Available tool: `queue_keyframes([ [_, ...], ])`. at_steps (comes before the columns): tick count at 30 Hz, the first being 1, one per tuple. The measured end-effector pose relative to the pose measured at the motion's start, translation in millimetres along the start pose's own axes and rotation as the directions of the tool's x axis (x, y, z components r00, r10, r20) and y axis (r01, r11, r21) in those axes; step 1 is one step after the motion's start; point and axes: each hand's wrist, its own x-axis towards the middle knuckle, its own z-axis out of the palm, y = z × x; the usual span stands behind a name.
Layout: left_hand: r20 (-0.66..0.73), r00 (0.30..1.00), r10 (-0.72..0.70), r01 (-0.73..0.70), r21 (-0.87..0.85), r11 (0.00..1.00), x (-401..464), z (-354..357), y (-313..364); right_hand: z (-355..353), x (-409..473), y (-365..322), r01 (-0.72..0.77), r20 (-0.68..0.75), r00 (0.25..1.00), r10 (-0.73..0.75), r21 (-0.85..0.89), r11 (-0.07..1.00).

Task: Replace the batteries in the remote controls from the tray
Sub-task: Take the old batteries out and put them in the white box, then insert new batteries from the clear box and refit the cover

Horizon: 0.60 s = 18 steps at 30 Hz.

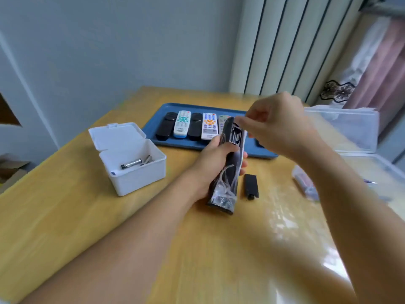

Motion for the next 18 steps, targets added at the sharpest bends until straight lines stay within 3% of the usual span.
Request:
queue_keyframes([
  [6, -0.006, 1.000, -0.004, 0.004, -0.003, 1.000, -12, 19, -5, -79, -40, 92, -0.201, 0.353, 0.905, 0.236, -0.135, 0.970],
  [11, -0.057, 0.998, 0.034, -0.029, 0.082, 0.996, -12, 26, -8, -79, -58, 134, -0.237, 0.369, 0.859, 0.355, -0.328, 0.914],
  [18, -0.005, 1.000, -0.009, 0.010, 0.107, 0.994, -9, 64, -16, -75, -58, 138, -0.228, 0.430, 0.832, 0.350, -0.310, 0.923],
])
